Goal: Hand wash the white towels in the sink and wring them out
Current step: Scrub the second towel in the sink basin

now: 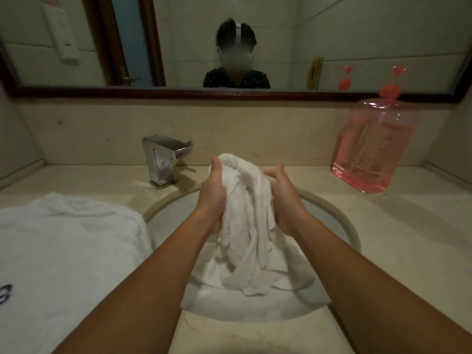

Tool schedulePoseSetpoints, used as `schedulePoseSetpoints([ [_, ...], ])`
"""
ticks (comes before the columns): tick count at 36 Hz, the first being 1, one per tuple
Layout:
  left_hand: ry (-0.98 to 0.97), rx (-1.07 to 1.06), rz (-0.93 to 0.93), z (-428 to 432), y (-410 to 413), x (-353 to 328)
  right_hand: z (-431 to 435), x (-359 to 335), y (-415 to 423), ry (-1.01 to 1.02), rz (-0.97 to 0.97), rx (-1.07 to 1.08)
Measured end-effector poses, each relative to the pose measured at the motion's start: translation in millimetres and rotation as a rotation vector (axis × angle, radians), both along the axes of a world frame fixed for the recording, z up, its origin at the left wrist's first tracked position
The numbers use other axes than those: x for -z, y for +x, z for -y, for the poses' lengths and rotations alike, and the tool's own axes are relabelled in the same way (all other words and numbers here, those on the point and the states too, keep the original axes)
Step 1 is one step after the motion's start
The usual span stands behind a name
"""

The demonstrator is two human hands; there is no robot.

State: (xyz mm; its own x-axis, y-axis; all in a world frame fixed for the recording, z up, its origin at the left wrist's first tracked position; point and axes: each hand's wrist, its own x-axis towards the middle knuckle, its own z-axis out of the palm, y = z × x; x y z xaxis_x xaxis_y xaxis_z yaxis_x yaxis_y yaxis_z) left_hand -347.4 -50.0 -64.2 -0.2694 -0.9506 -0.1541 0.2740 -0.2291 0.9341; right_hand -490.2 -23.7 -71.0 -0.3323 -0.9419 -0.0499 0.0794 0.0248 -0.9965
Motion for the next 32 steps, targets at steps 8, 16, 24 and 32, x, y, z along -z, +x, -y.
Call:
schedulePoseSetpoints([
  [8,-0.008,0.040,-0.320,-8,8,-8,-13,1,15,-0.012,-0.116,-0.130],
  [16,-0.217,0.036,0.194,-8,3,-1,-8,-21,0,0.096,0.428,0.059],
  [24,-0.023,0.469,0.206,-17,0,-2,-12,-30,-11,0.025,0.461,0.179],
  [32,0.004,0.354,0.072,-18,10,-19,-19,-25,-17,0.055,0.126,0.245],
])
